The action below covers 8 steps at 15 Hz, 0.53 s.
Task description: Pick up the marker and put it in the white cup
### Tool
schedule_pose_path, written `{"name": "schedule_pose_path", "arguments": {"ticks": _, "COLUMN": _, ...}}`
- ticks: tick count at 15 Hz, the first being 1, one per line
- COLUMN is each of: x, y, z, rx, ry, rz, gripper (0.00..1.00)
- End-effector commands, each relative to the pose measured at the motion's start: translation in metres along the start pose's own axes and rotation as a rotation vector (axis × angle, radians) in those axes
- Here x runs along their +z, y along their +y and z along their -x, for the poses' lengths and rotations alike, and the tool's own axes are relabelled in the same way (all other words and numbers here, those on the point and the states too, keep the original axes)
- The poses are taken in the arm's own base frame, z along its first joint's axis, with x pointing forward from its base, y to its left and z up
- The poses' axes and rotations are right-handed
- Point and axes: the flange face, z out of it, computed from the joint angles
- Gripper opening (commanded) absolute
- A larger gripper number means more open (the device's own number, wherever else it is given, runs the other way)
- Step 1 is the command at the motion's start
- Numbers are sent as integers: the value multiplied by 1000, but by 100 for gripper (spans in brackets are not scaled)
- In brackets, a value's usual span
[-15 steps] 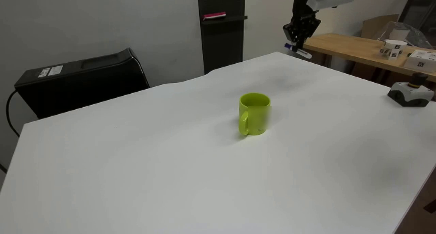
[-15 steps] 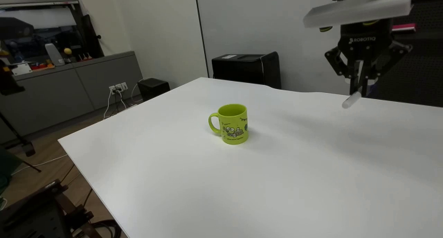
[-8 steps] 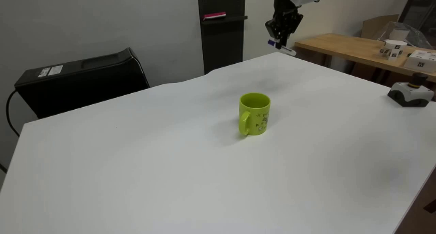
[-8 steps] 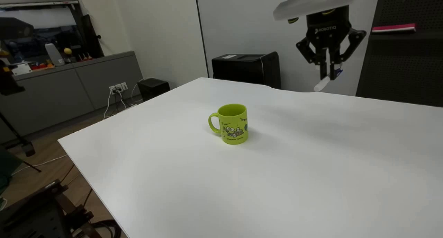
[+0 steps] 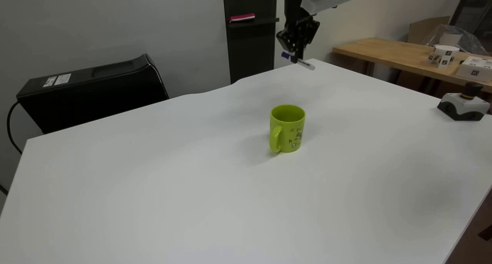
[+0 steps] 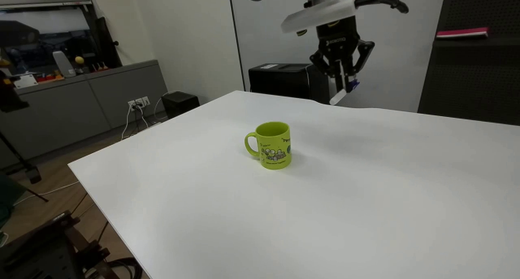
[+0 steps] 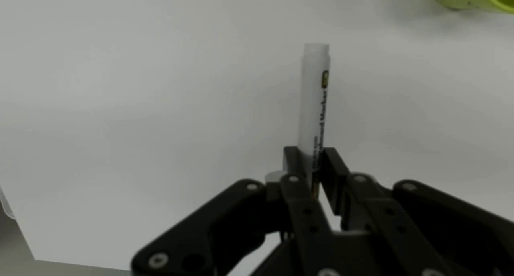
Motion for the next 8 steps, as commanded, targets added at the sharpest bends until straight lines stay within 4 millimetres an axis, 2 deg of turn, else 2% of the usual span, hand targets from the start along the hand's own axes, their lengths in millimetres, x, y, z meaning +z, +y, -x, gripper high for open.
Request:
{"name": "schedule_pose_path", "arguments": {"ticks": 1, "x": -14, "y": -18, "z": 17, "rx": 37, "ry": 21, "rz": 10, "gripper": 4}}
{"name": "schedule_pose_path", "arguments": {"ticks": 8, "x": -19, "y": -54, "z": 49, "rx": 98, "ry": 36, "rz": 11, "gripper": 4}}
